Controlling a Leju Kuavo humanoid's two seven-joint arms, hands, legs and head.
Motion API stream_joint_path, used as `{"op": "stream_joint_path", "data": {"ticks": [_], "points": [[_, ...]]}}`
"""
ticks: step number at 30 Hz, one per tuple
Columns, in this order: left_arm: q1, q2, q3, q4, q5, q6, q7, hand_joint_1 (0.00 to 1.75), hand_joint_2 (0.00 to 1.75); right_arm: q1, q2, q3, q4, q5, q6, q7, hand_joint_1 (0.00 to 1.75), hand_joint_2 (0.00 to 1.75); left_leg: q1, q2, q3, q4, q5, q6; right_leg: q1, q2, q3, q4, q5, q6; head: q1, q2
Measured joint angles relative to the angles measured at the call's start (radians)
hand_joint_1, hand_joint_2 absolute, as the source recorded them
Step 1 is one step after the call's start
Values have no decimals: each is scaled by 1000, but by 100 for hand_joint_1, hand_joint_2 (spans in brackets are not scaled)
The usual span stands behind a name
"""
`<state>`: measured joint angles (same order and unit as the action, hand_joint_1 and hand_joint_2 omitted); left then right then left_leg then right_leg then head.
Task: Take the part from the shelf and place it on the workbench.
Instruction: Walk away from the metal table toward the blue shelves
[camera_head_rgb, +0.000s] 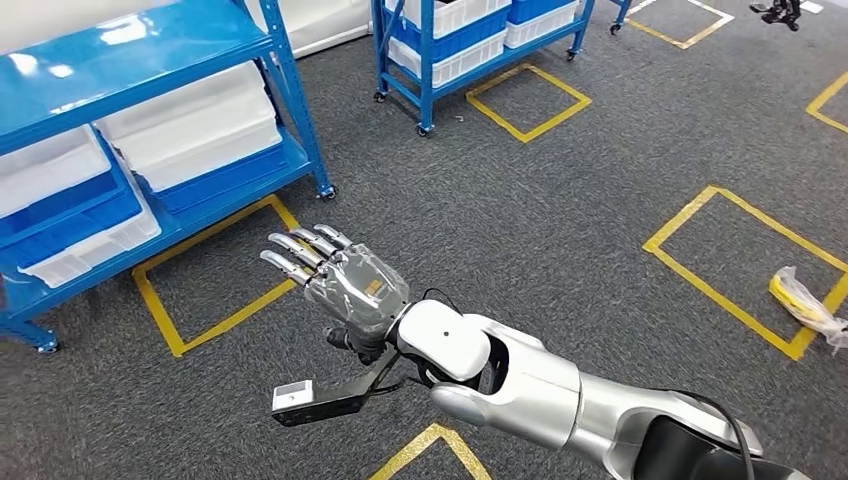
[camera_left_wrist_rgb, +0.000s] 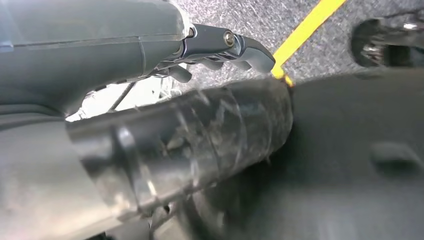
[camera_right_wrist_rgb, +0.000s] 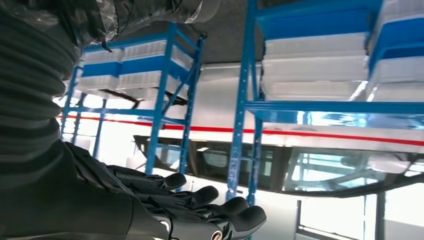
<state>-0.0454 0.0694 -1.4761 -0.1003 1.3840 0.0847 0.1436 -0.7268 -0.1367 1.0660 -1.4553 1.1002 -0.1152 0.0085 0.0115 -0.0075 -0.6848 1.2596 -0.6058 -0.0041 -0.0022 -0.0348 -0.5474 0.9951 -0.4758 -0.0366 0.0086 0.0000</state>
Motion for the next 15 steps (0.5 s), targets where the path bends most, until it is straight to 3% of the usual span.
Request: {"op": "stream_joint_path", "data": {"ticks": [1, 2, 3, 5, 6, 8, 9, 10, 12, 14, 15], "points": [[2, 0, 0, 0, 0, 0, 0, 0, 0, 0, 0, 0, 0, 0, 0, 0, 0, 175, 0, 3, -5, -29, 16, 1, 0, -12, 17, 0, -14, 1, 0, 0], [4, 0, 0, 0, 0, 0, 0, 0, 0, 0, 0, 0, 0, 0, 0, 0, 0, 175, 0, 11, 3, -83, 58, 3, 1, -23, 35, 0, -28, 3, 0, 0], [6, 0, 0, 0, 0, 0, 0, 0, 0, 1, 0, 0, 0, 0, 0, 0, 0, 175, -2, 30, 16, -146, 117, 9, 2, -33, 51, 0, -42, 5, 0, 0], [7, 2, 0, 0, 0, 0, 0, 0, 0, 2, -1, 1, 1, 0, 1, 0, 0, 175, -14, 63, 33, -227, 187, 21, 5, -51, 74, 1, -68, 16, 0, 0], [7, 2, -1, 0, 0, 0, 0, 0, 0, 2, -1, 1, 2, 0, 1, 0, 0, 175, -19, 69, 34, -239, 198, 27, 7, -59, 83, 3, -77, 22, 1, 0], [5, 3, -1, 0, 0, 0, 0, 0, 0, 0, 0, 1, 1, 0, 1, 0, 0, 175, -20, 49, 45, -241, 190, 39, 7, -68, 91, 16, -85, 35, 0, 0], [5, 3, -1, 0, 0, 1, 0, 0, 0, -2, 1, 0, 0, 0, 0, 0, 0, 175, -18, 37, 54, -245, 187, 44, 5, -58, 86, 39, -81, 39, 1, 0], [4, 3, -1, 0, 0, 1, 0, 0, 0, -4, 2, -1, -1, 0, 0, 0, 0, 175, -16, 26, 66, -249, 184, 49, 2, -38, 65, 81, -79, 43, 1, 0], [0, 2, -1, 0, 0, 2, 0, 0, 0, -5, 2, -1, -2, 1, 0, -1, 0, 175, -12, 4, 85, -255, 174, 57, -4, 10, -14, 202, -99, 51, 1, 0], [-5, 1, -1, 0, 0, 2, -1, 0, 0, -5, 0, -1, -2, 2, 4, -2, 0, 175, -10, -24, 101, -256, 159, 60, -8, 29, -100, 295, -155, 57, 1, 0], [-6, 0, -1, 0, 0, 1, -2, 0, 0, -4, -2, -1, -2, 2, 6, -2, 0, 175, -10, -39, 112, -255, 150, 59, -9, 30, -127, 305, -173, 59, 1, 0]]}}
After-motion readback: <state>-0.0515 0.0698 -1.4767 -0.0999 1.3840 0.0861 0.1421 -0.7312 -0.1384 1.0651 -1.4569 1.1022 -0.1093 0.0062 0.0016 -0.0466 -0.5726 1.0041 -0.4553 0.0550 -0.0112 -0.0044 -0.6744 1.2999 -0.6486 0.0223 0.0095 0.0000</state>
